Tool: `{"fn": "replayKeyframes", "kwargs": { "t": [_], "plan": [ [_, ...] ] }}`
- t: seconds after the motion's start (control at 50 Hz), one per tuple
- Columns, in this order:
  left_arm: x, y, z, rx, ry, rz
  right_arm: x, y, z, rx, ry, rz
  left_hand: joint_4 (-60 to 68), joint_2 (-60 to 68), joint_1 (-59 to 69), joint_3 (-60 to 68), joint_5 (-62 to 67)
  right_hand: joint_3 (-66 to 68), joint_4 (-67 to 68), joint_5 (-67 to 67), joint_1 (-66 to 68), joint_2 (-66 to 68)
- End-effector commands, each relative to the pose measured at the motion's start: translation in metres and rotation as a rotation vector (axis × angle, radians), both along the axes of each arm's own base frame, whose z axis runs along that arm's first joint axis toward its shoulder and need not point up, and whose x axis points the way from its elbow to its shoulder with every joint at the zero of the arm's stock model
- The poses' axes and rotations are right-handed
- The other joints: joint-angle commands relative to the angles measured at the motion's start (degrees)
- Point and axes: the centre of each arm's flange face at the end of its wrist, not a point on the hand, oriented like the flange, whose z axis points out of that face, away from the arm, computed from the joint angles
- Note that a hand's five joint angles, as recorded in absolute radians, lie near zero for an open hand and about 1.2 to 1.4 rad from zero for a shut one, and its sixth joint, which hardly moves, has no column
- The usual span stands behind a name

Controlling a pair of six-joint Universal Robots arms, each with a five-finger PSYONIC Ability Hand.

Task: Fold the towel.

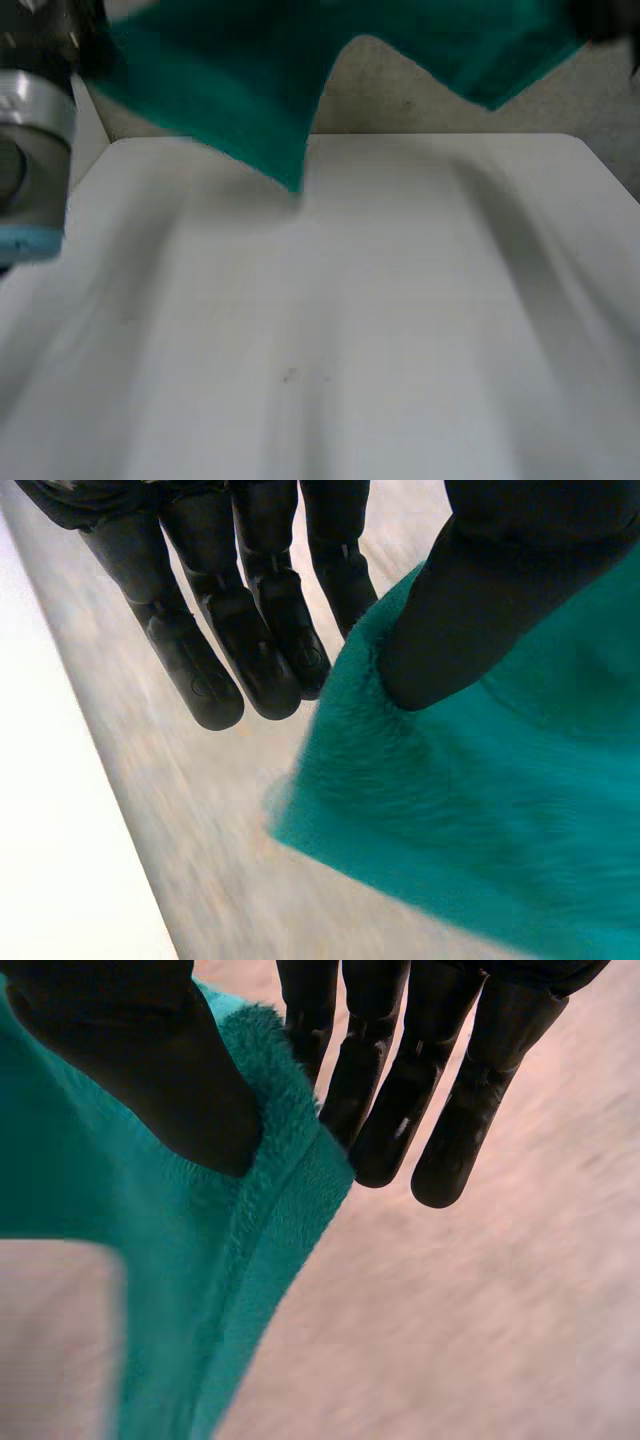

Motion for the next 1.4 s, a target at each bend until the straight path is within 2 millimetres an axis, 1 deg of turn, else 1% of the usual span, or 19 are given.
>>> {"fn": "replayKeyframes", "kwargs": {
  "t": [0.02,0.12,0.22,0.28,0.32,0.42,0.52,0.68,0.8,0.86,0.94,1.0,1.02,1.08,1.1,1.12,1.2,1.26,1.4],
  "plan": [
    [0.003,0.014,-0.096,0.259,-0.094,-0.047,0.009,0.001,-0.121,0.322,0.101,0.084,11.52,11.41,15.09,11.62,14.45,12.31,11.83,13.67,24.31,12.51],
    [0.001,0.026,-0.151,0.402,-0.145,-0.088,0.01,0.008,-0.19,0.48,0.191,0.086,11.52,11.41,15.09,11.62,14.45,12.31,11.83,13.67,24.31,12.51],
    [0.003,0.041,-0.175,0.493,-0.168,-0.108,0.006,0.017,-0.22,0.52,0.331,0.053,11.52,11.41,15.09,11.62,14.45,12.31,11.83,13.67,24.31,12.51],
    [0.005,0.052,-0.18,0.542,-0.183,-0.112,0.001,0.022,-0.218,0.534,0.385,0.029,11.52,11.41,15.09,11.62,14.45,12.31,11.83,13.67,24.31,12.51],
    [0.006,0.055,-0.179,0.553,-0.19,-0.109,-0.009,0.035,-0.188,0.561,0.445,-0.002,11.52,11.41,15.09,11.62,14.45,12.31,11.83,13.67,24.31,12.51],
    [0.033,0.085,-0.139,0.608,-0.366,-0.03,-0.018,0.07,-0.147,0.672,0.535,0.005,11.52,11.41,15.09,11.62,14.45,12.31,11.83,13.67,24.31,12.51],
    [0.043,0.12,-0.121,0.715,-0.579,-0.04,-0.029,0.109,-0.123,0.788,0.672,0.02,11.52,11.41,15.09,11.62,14.45,12.31,11.83,13.67,24.31,12.51],
    [0.042,0.146,-0.131,0.832,-0.67,-0.162,-0.037,0.14,-0.143,0.917,0.939,0.066,11.52,11.41,15.09,11.62,14.45,12.31,11.83,13.67,24.31,12.51],
    [0.035,0.121,-0.178,0.928,-0.701,-0.207,-0.042,0.122,-0.195,1.056,0.963,0.055,11.52,11.41,15.09,11.62,14.45,12.31,11.83,13.67,24.31,12.51],
    [0.029,0.105,-0.182,0.91,-0.71,-0.209,-0.041,0.117,-0.199,1.056,0.974,0.042,11.52,11.41,15.09,11.62,14.45,12.31,11.83,13.67,24.31,12.51],
    [0.017,0.069,-0.17,0.814,-0.712,-0.175,-0.017,0.091,-0.17,0.883,0.944,-0.035,11.52,11.41,15.09,11.62,14.45,12.31,11.83,13.67,24.31,12.51],
    [0.001,0.036,-0.132,0.646,-0.685,-0.12,-0.001,0.06,-0.121,0.699,0.777,-0.127,11.52,11.41,15.09,11.62,14.45,12.31,11.83,13.67,24.31,12.51],
    [-0.004,0.028,-0.117,0.59,-0.673,-0.102,0.003,0.044,-0.089,0.592,0.669,-0.173,11.52,11.41,15.09,11.62,14.45,12.31,11.83,13.67,24.31,12.51],
    [-0.018,0.002,-0.047,0.315,-0.568,-0.004,0.005,0.024,-0.04,0.416,0.49,-0.22,11.52,11.41,15.09,11.62,14.45,12.31,11.83,13.67,24.31,12.51],
    [-0.019,-0.003,-0.028,0.236,-0.523,0.026,0.006,0.016,-0.008,0.294,0.365,-0.229,11.52,11.41,15.09,11.62,14.45,12.31,11.83,13.67,24.31,12.51],
    [-0.021,-0.009,0.012,0.074,-0.412,0.065,0.006,0.014,0.007,0.237,0.304,-0.229,11.52,11.41,15.09,11.62,14.45,12.31,11.83,13.67,24.31,12.51],
    [-0.011,-0.003,0.082,-0.222,-0.156,0.092,0.003,0.021,0.066,-0.032,0.071,-0.21,11.52,11.41,15.09,11.62,14.45,12.31,11.83,13.67,24.31,12.51],
    [-0.009,-0.001,0.089,-0.243,-0.105,0.066,0.001,0.03,0.083,-0.121,0.025,-0.207,11.52,11.41,15.09,11.62,14.45,12.31,11.83,13.67,24.31,12.51],
    [-0.008,-0.006,0.047,-0.104,-0.13,0.044,0.007,0.03,0.053,-0.037,0.062,-0.183,11.52,11.41,15.09,11.62,14.45,12.31,11.83,13.67,24.31,12.51]
  ]
}}
